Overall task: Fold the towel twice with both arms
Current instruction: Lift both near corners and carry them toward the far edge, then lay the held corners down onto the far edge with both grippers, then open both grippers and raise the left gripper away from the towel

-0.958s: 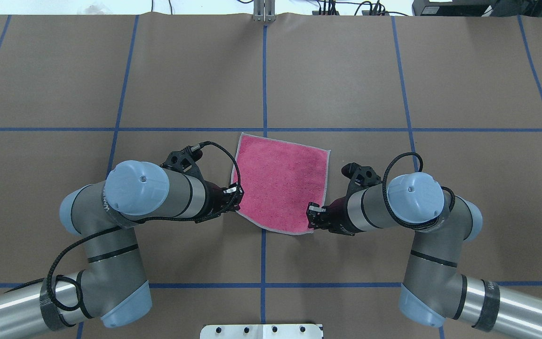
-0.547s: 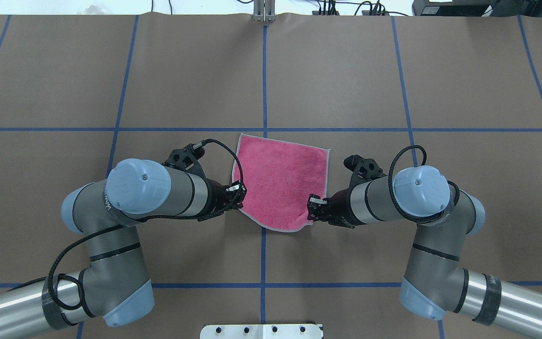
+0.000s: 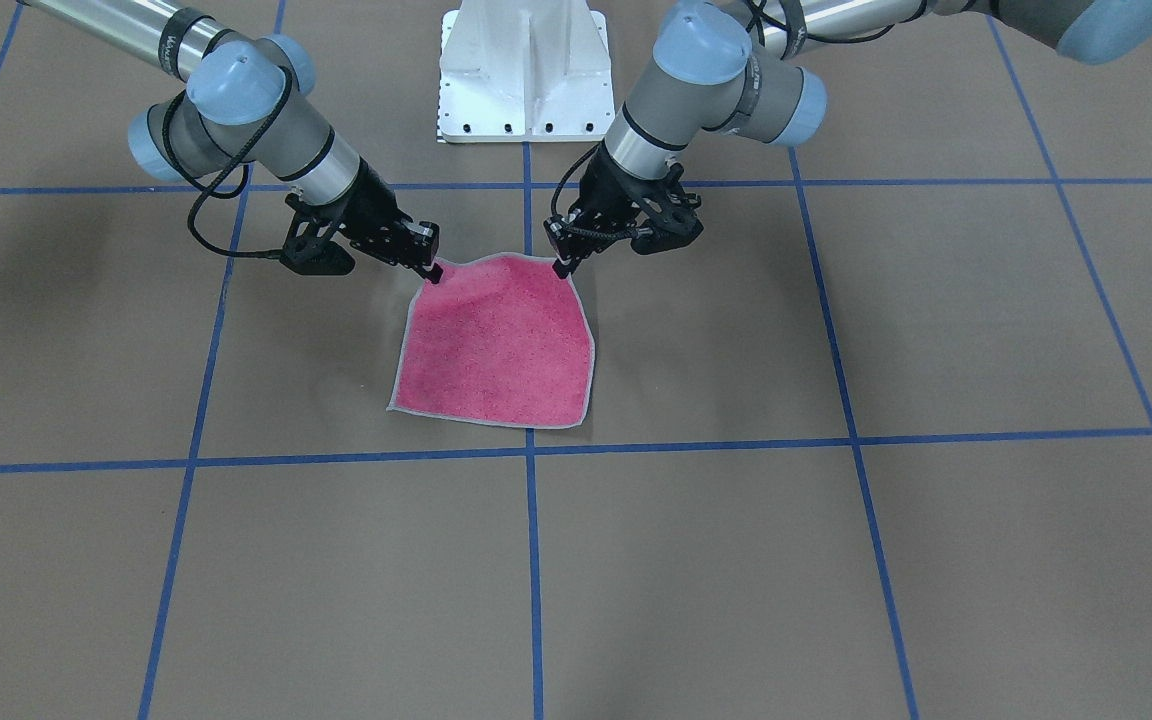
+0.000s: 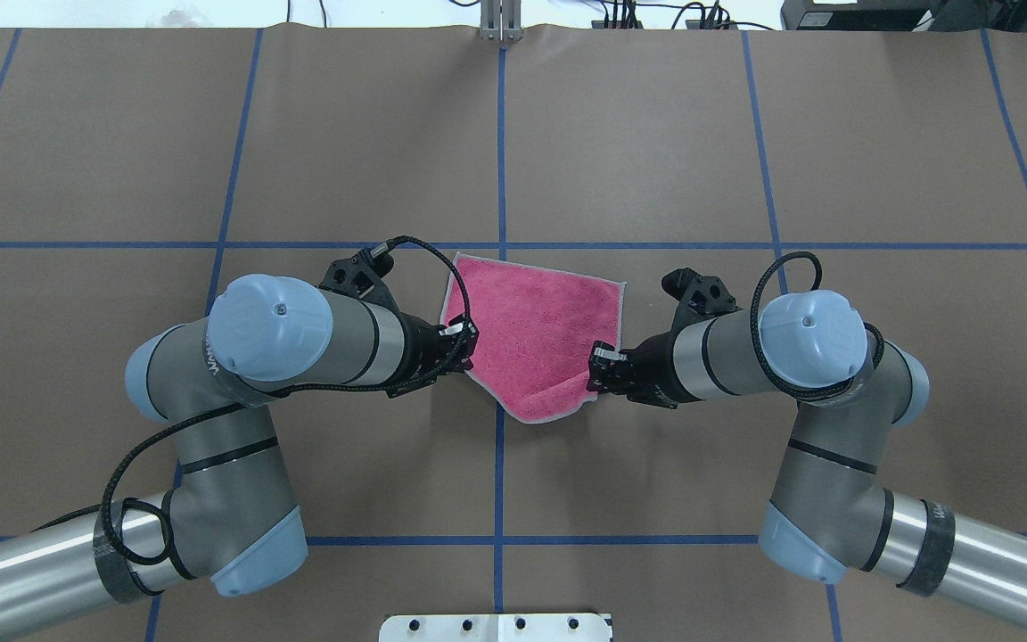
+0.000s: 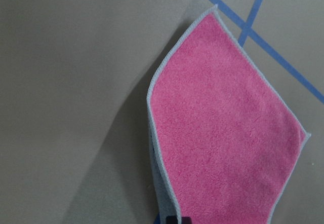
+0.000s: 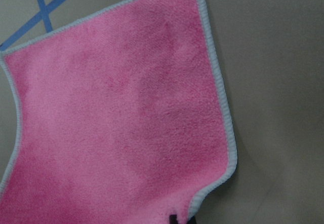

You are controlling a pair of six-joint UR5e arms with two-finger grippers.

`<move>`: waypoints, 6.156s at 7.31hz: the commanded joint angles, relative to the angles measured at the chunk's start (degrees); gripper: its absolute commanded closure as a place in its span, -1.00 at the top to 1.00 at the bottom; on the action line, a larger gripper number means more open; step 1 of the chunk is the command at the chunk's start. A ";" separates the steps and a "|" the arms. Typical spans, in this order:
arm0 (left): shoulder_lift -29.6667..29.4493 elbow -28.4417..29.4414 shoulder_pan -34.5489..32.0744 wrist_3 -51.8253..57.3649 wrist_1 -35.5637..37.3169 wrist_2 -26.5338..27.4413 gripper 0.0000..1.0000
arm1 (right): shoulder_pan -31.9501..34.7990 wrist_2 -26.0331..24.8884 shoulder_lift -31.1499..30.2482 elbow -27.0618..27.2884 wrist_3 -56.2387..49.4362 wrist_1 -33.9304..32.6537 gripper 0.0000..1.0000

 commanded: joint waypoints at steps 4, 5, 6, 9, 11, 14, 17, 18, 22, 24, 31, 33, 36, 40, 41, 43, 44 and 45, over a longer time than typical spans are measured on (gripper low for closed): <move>-1.96 5.01 -4.16 -0.27 -0.17 -0.08 -1.00 | 2.38 -0.45 0.99 -0.85 -0.10 -0.18 -1.00; -3.10 5.81 -4.60 -0.36 -0.17 0.00 -1.00 | 3.08 -0.54 2.03 -2.94 -0.10 -0.18 -1.00; -3.46 6.16 -4.78 -0.36 -0.17 -0.08 -1.00 | 3.96 -0.54 3.79 -5.05 0.34 -0.18 -1.00; -3.64 9.05 -5.57 -0.36 -3.15 -0.08 -1.00 | 5.72 -0.54 3.98 -7.18 0.34 -0.18 -1.00; -3.64 9.33 -6.27 -0.27 -3.16 0.00 -1.00 | 6.34 -0.45 4.07 -7.36 0.43 -0.09 -1.00; -3.81 10.21 -6.28 -0.27 -3.25 0.00 -1.00 | 6.25 -0.54 5.82 -7.36 1.84 -0.18 -1.00; -7.23 13.80 -6.36 -0.36 -3.33 0.00 -1.00 | 6.25 -0.54 5.74 -7.88 1.84 -0.18 -1.00; -7.24 14.07 -6.45 -0.36 -3.33 0.00 -1.00 | 6.34 -0.54 5.56 -7.97 1.84 -0.18 -1.00; -7.24 16.61 -6.89 -0.27 -5.60 0.00 -1.00 | 6.25 -0.54 5.65 -8.76 1.66 -0.18 -1.00; -7.24 17.59 -6.89 -0.27 -6.50 0.00 -1.00 | 6.34 -0.54 5.56 -9.03 1.66 -0.18 -1.00; -7.50 17.59 -7.15 -0.27 -6.59 0.00 -0.84 | 6.51 -0.63 5.47 -9.56 1.40 -0.09 -0.21; -7.68 17.50 -7.15 0.52 -6.67 -0.08 1.00 | 6.78 -0.63 5.47 -9.56 1.66 -0.09 0.99; -7.86 16.89 -8.81 0.70 -6.67 -0.43 1.00 | 8.53 0.86 6.00 -9.12 1.84 -0.09 0.99; -7.86 16.27 -10.48 0.87 -6.41 -1.66 1.00 | 9.33 5.08 5.91 -7.89 1.57 0.00 0.99; -7.77 16.27 -12.93 0.87 -6.15 -5.41 1.00 | 8.89 5.00 6.00 -7.89 1.83 -0.09 0.99; -7.68 16.45 -16.02 0.87 -5.97 -10.10 1.00 | 8.10 5.08 6.44 -7.80 5.32 -0.18 0.98; -7.59 16.62 -16.12 0.87 -5.97 -10.10 1.00 | 6.97 5.00 6.53 -7.89 7.27 -0.61 0.98; -7.42 16.62 -16.21 0.87 -5.97 -10.10 1.00 | 5.82 4.91 6.61 -7.80 9.81 -0.70 0.98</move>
